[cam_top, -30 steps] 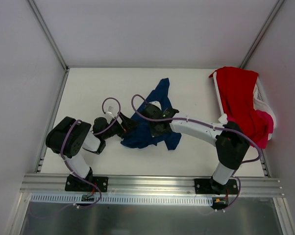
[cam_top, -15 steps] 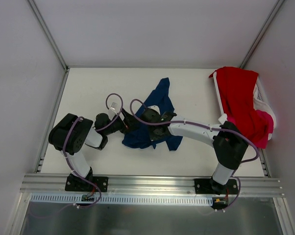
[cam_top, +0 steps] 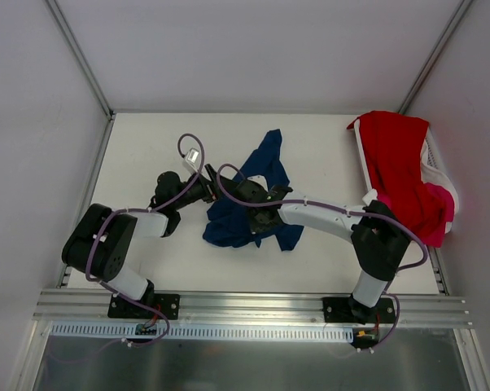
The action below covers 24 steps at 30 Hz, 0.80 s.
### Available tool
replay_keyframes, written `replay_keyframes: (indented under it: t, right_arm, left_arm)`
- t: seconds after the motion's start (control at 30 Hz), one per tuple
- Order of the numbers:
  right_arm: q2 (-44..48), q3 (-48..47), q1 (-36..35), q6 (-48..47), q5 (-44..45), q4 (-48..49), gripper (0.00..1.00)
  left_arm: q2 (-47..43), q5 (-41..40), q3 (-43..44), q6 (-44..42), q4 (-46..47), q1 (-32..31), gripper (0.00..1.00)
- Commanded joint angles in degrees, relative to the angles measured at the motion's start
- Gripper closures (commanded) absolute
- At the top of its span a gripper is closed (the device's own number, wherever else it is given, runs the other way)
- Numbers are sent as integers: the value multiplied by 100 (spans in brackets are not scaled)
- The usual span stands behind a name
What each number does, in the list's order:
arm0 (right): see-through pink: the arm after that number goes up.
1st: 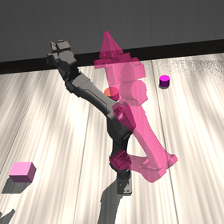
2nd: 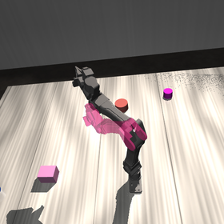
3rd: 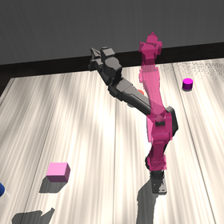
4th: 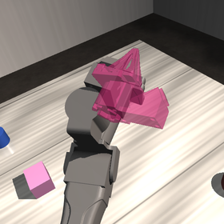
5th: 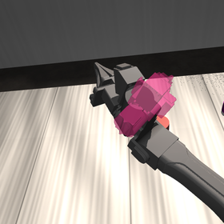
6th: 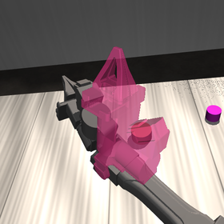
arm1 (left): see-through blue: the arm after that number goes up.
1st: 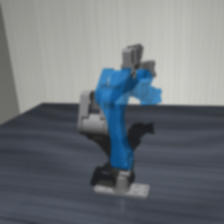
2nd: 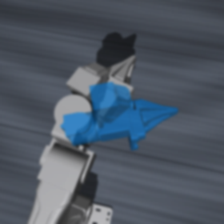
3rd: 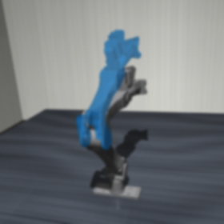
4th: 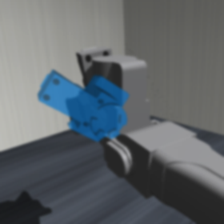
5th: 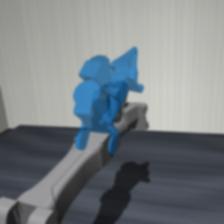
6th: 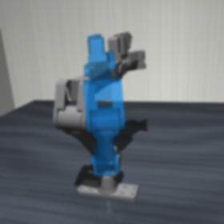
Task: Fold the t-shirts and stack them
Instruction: Flatten the tshirt out
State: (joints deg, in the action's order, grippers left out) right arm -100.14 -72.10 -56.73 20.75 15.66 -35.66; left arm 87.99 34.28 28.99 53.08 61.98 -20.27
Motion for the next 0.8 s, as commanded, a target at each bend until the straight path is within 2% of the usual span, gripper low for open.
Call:
replay_keyframes:
  t: [0.0, 0.77]
  right_arm:
    - [12, -182, -66, -36, 25, 59, 100]
    - [12, -129, -58, 34, 42, 59, 100]
  left_arm:
    - [157, 52, -130, -289, -150, -82, 4]
    - [887, -97, -192, -52, 157, -566, 6]
